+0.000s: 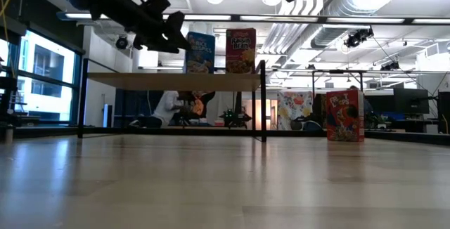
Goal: Stack cereal on shelf
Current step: Put the right blue cereal box on the shelf
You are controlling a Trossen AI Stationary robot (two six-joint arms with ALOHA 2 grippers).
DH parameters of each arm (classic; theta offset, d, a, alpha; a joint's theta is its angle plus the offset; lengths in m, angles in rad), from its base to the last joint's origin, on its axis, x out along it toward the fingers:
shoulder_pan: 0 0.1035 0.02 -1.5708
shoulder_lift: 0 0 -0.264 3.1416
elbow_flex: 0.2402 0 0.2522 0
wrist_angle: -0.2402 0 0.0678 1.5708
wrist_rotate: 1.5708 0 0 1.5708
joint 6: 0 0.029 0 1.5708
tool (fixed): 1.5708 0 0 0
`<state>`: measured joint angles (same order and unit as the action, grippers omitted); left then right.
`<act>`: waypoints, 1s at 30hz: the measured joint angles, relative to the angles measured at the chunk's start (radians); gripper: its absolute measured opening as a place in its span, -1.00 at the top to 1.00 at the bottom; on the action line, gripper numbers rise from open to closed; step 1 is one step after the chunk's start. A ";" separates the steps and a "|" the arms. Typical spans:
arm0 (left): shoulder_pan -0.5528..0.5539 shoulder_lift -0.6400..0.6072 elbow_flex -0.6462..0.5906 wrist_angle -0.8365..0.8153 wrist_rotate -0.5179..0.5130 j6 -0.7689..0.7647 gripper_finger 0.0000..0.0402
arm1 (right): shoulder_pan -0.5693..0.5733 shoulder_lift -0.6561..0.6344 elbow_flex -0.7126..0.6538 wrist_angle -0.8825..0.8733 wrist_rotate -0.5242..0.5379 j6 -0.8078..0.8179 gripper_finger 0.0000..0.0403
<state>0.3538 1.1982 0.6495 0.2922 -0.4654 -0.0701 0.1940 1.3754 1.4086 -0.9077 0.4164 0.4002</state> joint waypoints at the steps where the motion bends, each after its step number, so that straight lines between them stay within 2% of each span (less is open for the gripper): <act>1: -0.007 -0.011 0.000 -0.020 -0.001 -0.016 -0.15 | 0.000 0.000 0.000 0.000 0.000 0.000 -0.29; 7: -0.074 -0.061 0.000 -0.080 -0.002 -0.148 -0.14 | 0.000 0.000 0.000 0.000 0.000 0.003 -0.29; 11: -0.148 -0.070 0.000 -0.080 -0.054 -0.270 0.02 | 0.000 0.000 0.000 0.000 0.002 0.003 -0.29; 13: -0.182 -0.059 0.000 -0.073 -0.126 -0.336 0.21 | 0.000 0.000 0.000 0.000 0.009 0.003 -0.29; 15: -0.204 -0.034 0.000 -0.057 -0.197 -0.398 0.48 | 0.000 0.000 0.000 0.000 0.029 0.001 -0.29; 17: -0.208 -0.003 0.000 0.012 -0.223 -0.460 0.82 | 0.000 0.000 0.000 0.000 0.053 0.000 -0.29; 18: -0.208 0.013 0.000 0.061 -0.221 -0.500 0.90 | 0.000 0.000 0.000 0.000 0.061 0.000 -0.29; 22: -0.207 0.084 0.000 0.227 -0.214 -0.622 0.97 | 0.000 0.000 0.000 0.001 0.072 0.000 -0.29; 27: -0.204 0.147 0.000 0.253 -0.281 -0.871 1.00 | 0.000 0.000 0.000 0.001 0.072 0.000 -0.29; 30: -0.204 0.175 0.000 0.281 -0.293 -0.931 1.00 | 0.000 0.000 0.000 0.001 0.081 0.001 -0.29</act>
<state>0.1501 1.3729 0.6495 0.5736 -0.7585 -1.0008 0.1940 1.3754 1.4082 -0.9066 0.4976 0.4011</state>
